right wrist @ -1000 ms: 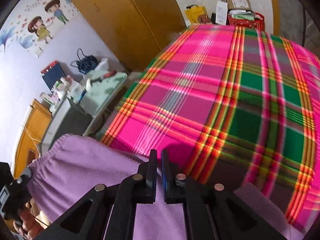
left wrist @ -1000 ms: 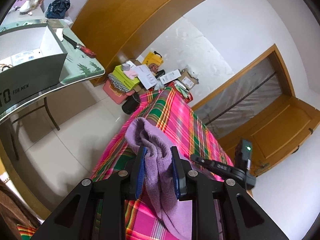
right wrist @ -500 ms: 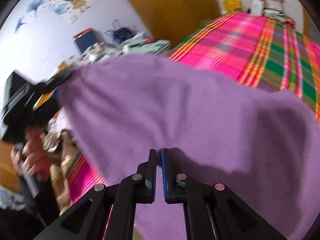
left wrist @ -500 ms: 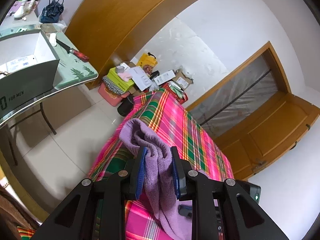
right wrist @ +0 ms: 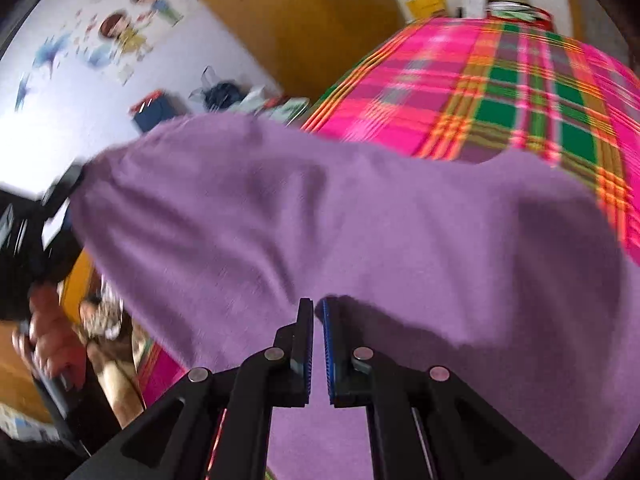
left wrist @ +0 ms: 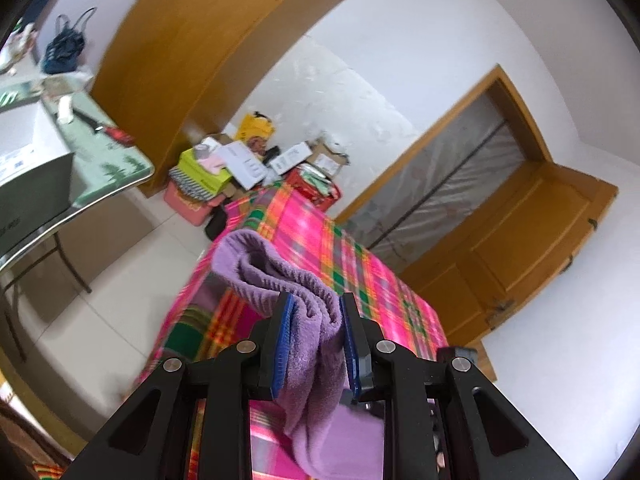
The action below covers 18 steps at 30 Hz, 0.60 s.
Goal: Fold clothes
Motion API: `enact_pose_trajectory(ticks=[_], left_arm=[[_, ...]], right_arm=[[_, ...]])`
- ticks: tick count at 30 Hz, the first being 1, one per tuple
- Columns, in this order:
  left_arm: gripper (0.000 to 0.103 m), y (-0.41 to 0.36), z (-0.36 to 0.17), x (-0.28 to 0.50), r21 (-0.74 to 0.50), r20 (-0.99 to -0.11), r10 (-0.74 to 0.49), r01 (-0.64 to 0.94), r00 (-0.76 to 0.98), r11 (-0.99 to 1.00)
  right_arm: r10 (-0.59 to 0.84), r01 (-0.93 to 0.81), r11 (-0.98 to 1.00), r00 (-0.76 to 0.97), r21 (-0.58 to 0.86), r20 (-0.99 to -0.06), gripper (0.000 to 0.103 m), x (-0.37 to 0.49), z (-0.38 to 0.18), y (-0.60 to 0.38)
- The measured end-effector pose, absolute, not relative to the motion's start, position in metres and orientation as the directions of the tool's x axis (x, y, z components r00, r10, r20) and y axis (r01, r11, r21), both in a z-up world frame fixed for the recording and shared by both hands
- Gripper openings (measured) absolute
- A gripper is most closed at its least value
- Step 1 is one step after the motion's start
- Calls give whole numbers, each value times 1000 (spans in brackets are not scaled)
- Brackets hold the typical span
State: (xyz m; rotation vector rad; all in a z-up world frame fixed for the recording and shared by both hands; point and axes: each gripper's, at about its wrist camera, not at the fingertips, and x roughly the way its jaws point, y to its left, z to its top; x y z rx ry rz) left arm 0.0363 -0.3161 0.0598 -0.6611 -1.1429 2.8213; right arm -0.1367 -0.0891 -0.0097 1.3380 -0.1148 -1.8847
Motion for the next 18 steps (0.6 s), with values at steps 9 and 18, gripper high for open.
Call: enact_pose_trajectory(ticks=[9, 18], left_arm=[[24, -256, 86, 10, -632, -333, 321, -43, -886, -774], [19, -168, 71, -25, -597, -405, 486, -179, -774, -782]], right_arm=[[-679, 450, -709, -227, 543, -698, 6, -144, 7, -30], [-662, 353, -747, -315, 564, -680, 14, -121, -1, 29]])
